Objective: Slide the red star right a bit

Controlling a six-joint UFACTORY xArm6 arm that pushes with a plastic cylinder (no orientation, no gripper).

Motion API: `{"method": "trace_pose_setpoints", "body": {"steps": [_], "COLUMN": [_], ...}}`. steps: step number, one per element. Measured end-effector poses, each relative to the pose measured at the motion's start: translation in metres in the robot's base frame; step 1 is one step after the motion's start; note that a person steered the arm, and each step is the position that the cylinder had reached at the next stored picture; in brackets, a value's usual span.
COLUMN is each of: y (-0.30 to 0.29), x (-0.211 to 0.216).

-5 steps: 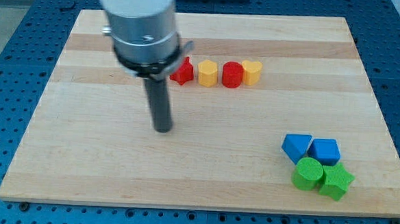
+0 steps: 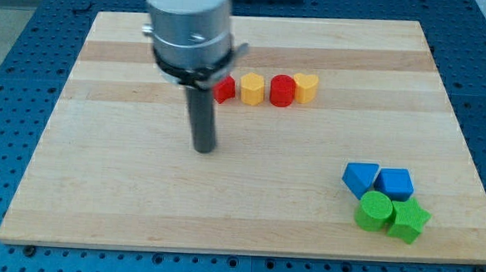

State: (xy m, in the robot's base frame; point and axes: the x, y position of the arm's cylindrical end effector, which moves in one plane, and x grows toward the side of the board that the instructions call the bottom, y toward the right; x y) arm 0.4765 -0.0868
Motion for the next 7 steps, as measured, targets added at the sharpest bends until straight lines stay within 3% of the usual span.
{"method": "trace_pose_setpoints", "body": {"steps": [2,3,5,7], "y": [-0.095,-0.103,-0.080,-0.046], "x": [-0.039,-0.076,-0.118,-0.118]}}
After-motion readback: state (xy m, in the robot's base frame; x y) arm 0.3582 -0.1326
